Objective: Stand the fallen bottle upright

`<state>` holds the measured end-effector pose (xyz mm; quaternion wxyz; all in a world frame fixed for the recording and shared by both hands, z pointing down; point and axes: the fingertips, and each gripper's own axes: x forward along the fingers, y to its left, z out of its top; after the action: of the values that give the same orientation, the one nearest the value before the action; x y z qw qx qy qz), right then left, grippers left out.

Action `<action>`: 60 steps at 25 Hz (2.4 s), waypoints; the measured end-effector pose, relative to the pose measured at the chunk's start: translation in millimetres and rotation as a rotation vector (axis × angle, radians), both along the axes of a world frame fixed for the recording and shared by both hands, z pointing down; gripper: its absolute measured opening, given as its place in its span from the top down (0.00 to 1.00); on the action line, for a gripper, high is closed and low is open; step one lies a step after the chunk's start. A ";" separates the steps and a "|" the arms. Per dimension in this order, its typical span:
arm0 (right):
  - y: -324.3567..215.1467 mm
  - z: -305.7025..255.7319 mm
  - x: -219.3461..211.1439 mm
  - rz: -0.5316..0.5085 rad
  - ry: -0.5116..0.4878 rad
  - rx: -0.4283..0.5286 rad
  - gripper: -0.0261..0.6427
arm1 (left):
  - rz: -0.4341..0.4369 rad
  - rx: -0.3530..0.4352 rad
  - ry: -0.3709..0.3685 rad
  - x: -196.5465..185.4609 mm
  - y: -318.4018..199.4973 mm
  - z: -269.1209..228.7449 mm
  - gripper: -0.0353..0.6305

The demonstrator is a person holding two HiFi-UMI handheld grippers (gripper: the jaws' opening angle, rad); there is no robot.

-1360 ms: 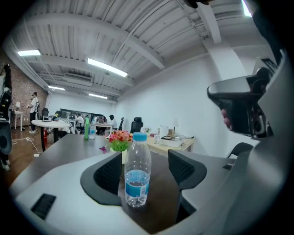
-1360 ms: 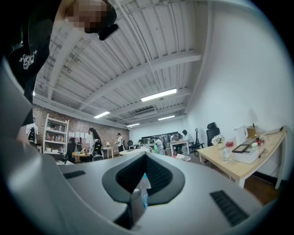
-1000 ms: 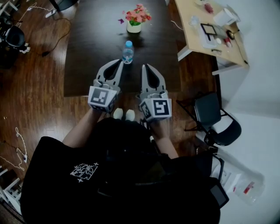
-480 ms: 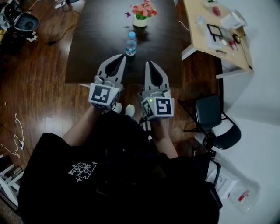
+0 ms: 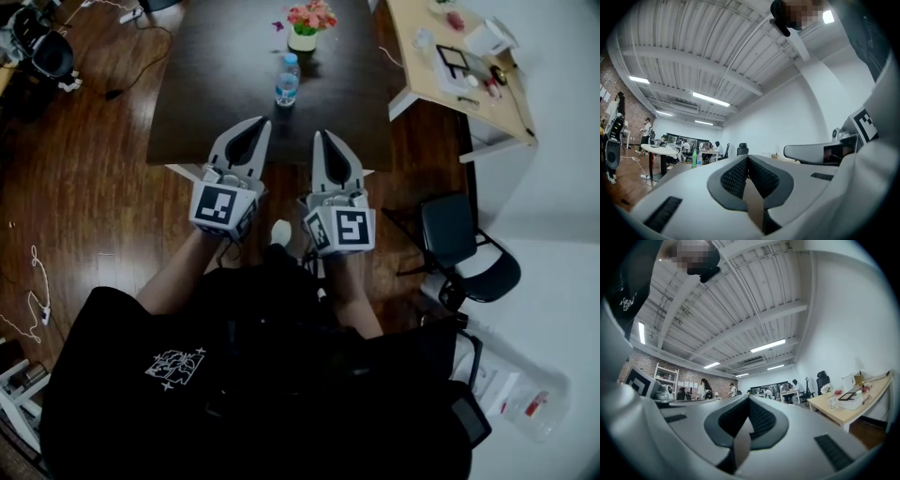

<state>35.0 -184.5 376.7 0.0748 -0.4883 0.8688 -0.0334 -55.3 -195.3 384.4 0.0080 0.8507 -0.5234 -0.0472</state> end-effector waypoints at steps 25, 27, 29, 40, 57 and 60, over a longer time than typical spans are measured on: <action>288.7 -23.4 -33.1 0.072 0.013 0.038 0.93 | 0.095 0.039 0.059 -24.9 294.3 -35.5 0.96; 293.9 -26.7 -28.4 0.064 0.020 0.039 0.93 | 0.095 0.045 0.056 -17.1 301.5 -39.4 0.96; 299.7 -28.0 -24.3 0.052 0.019 0.035 0.93 | 0.091 0.037 0.053 -9.6 308.6 -39.4 0.96; 325.3 -28.8 -11.0 0.010 0.027 0.027 0.93 | 0.072 0.040 0.067 18.8 334.9 -43.7 0.96; 337.7 -37.2 -9.7 -0.003 0.023 0.050 0.93 | 0.064 0.059 0.048 22.9 348.3 -53.1 0.96; 337.6 -37.4 -9.6 -0.004 0.021 0.047 0.93 | 0.065 0.063 0.046 23.2 348.0 -54.2 0.96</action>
<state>25.4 153.1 339.3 0.0769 -0.4849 0.8711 -0.0080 -32.0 152.7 330.2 -0.0052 0.8658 -0.4935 -0.0826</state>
